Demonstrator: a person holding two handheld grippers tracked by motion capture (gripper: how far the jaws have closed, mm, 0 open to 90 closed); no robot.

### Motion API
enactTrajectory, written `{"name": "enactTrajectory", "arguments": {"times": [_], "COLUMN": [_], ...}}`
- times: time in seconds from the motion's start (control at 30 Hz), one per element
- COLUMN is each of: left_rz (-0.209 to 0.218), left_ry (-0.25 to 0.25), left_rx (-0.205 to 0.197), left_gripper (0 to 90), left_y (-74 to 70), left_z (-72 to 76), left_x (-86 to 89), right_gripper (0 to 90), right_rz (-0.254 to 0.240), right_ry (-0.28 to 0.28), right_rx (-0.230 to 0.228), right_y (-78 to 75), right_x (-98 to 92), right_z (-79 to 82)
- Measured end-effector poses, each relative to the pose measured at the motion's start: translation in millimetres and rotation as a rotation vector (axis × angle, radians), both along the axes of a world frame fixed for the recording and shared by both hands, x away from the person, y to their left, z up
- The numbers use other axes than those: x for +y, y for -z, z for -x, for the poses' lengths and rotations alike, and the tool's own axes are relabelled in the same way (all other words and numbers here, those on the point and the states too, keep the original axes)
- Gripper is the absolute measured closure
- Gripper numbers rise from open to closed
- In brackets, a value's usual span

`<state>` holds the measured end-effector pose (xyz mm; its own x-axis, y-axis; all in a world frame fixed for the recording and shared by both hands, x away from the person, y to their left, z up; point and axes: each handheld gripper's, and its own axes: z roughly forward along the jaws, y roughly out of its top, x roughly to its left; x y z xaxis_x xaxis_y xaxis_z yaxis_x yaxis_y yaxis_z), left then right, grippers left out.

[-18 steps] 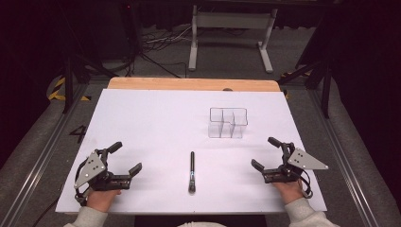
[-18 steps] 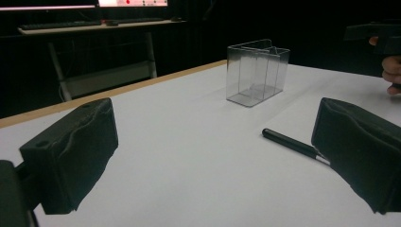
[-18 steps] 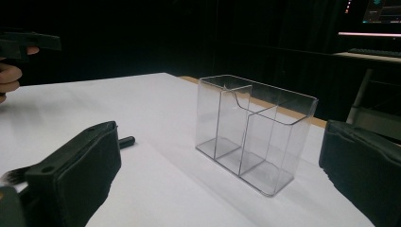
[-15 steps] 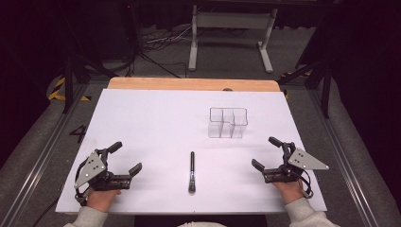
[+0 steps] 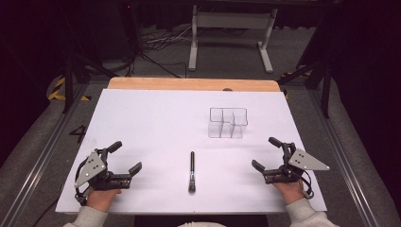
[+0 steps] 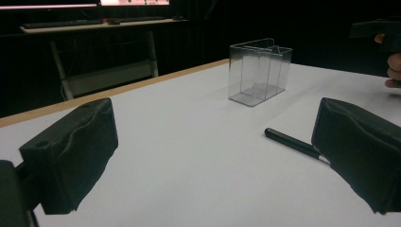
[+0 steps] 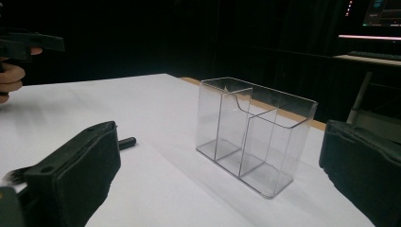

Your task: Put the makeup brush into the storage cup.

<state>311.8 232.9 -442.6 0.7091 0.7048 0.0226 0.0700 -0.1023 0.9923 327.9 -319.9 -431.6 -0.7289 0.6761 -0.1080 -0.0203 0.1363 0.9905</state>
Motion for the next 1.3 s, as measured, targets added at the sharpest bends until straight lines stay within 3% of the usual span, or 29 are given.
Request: {"name": "enactTrajectory", "arguments": {"times": [0.53, 0.73, 1.1, 1.3], "left_rz": [-0.007, -0.002, -0.001, -0.006], "left_ry": [0.002, -0.004, -0.008, -0.004], "left_rx": [0.009, 0.013, 0.011, 0.012], "left_gripper": [1.6, 1.6, 1.6, 1.6], "left_y": [0.9, 1.5, 1.5, 1.8], "left_z": [-1.1, -1.2, 0.5, 0.5], "left_x": [-0.9, -0.7, 1.6, 1.2], "right_gripper": [0.1, 0.1, 0.0, 0.1], "right_rz": [0.004, -0.018, -0.037, -0.078], "right_ry": [-0.026, -0.122, -0.213, -0.258], "right_rx": [-0.002, 0.007, 0.027, 0.067], "right_y": [-8.5, -18.6, -25.5, -26.3], "right_x": [14.0, 42.4, 76.9, 93.0], "right_z": [-3.6, -5.9, -12.1, -15.9]}}
